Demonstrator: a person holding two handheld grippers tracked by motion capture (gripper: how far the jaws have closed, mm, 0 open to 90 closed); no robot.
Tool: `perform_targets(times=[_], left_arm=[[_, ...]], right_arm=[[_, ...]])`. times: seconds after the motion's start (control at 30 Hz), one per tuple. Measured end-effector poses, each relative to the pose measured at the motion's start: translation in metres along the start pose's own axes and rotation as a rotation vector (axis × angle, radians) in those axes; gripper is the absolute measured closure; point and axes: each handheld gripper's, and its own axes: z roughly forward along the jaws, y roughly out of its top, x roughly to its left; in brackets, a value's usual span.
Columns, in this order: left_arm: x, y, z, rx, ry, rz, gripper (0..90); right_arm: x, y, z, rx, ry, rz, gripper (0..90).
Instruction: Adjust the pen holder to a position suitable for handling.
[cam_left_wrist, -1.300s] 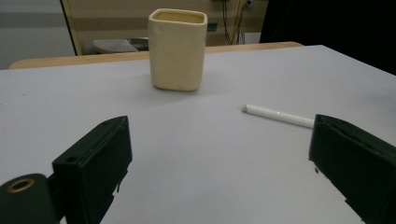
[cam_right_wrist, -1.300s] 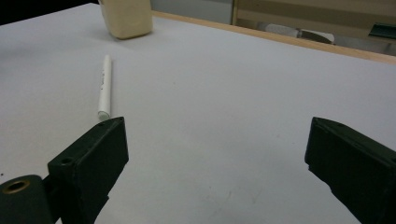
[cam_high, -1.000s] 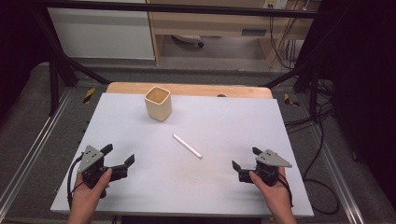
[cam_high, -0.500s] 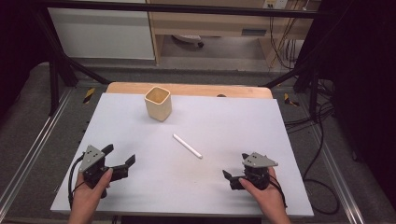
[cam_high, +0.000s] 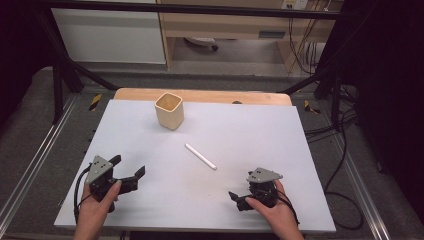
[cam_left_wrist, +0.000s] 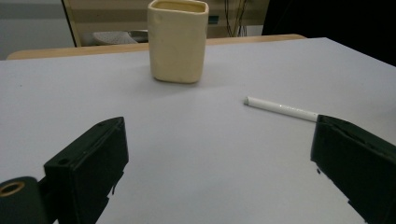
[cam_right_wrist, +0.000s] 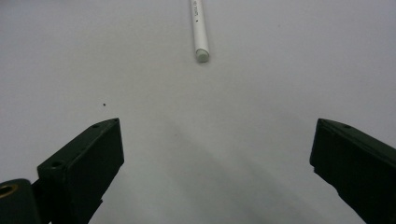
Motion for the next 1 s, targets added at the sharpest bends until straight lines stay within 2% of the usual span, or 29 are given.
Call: perform_targets(times=[0.1, 0.3, 0.47, 0.53, 1.0], left_arm=[[0.0, 0.0, 0.0, 0.001, 0.004, 0.001, 4.3], [0.0, -0.001, 0.0, 0.009, 0.011, 0.008, 4.3], [0.001, -0.001, 0.0, 0.012, 0.008, 0.007, 4.3], [0.001, -0.001, 0.0, 0.012, 0.008, 0.007, 4.3], [-0.001, -0.001, 0.0, 0.018, 0.005, 0.011, 4.4]], right_arm=[[0.008, 0.002, 0.005, 0.023, 0.014, -0.025, 3.7], [0.015, 0.009, 0.014, 0.053, 0.035, -0.035, 3.8], [0.014, 0.015, 0.023, 0.086, 0.027, -0.05, 3.6], [0.012, 0.018, 0.026, 0.097, 0.041, -0.053, 3.3], [0.007, 0.035, 0.044, 0.116, 0.08, -0.062, 4.3]])
